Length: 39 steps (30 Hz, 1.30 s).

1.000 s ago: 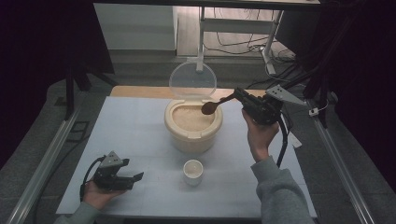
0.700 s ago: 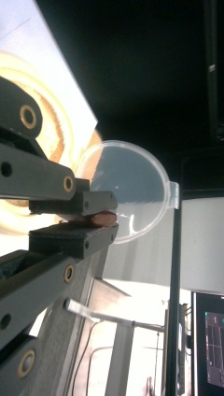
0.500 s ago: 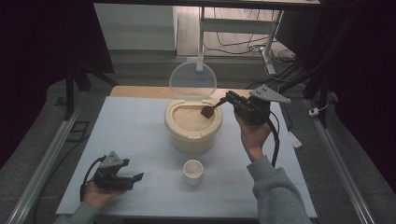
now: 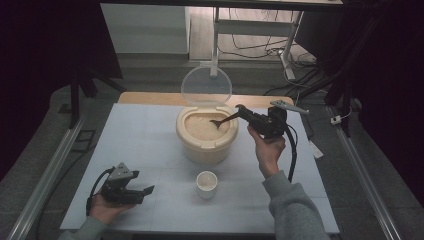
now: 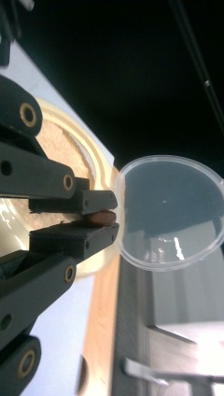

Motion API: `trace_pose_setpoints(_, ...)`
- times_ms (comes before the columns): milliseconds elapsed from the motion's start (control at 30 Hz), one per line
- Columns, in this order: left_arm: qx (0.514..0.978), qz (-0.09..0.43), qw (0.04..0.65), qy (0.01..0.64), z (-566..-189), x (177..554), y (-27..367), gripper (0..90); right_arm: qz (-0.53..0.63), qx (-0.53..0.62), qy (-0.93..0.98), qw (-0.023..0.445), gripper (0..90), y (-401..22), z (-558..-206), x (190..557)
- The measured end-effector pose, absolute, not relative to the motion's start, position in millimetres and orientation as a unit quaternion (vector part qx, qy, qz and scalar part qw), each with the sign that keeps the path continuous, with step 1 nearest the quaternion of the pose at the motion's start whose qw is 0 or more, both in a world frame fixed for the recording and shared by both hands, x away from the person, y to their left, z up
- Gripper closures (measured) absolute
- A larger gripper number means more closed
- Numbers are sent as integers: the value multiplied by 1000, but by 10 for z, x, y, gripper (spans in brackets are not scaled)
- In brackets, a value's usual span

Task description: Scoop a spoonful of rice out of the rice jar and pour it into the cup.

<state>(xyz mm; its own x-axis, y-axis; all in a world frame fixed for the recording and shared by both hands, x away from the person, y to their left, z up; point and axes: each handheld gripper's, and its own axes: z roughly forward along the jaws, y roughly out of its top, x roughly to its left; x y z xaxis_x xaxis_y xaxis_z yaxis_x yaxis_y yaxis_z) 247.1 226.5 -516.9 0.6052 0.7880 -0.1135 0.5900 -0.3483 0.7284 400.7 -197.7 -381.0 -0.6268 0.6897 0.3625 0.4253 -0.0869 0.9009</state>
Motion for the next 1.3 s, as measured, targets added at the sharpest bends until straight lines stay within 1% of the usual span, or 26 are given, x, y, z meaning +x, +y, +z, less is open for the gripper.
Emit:
trace_pose_setpoints(200,812,131,381,423,-5168,2470,2262,194,617,448,643,72,823,-1997,-3911,4044)
trace_pose_setpoints(333,812,131,381,423,-5170,2472,2266,194,622,461,630,59,822,-2026,-3948,4068)
trace_pose_setpoints(467,811,130,381,424,-5171,2473,2273,194,624,486,612,26,822,-2080,-3994,4111)
trace_pose_setpoints(500,811,130,381,424,-5171,2473,2273,194,624,486,612,26,822,-2080,-3994,4111)
trace_pose_setpoints(567,811,130,381,423,-5172,2473,2273,194,624,501,599,1,822,-2119,-4029,4135)
trace_pose_setpoints(800,811,131,382,423,-5168,2469,2268,194,630,515,581,-21,823,-2185,-4040,4143)
trace_pose_setpoints(1133,813,132,380,421,-5168,2469,2262,194,634,526,566,-36,829,-2291,-4015,4153)
trace_pose_setpoints(1300,814,132,379,420,-5169,2470,2258,194,638,534,552,-53,830,-2342,-4011,4166)
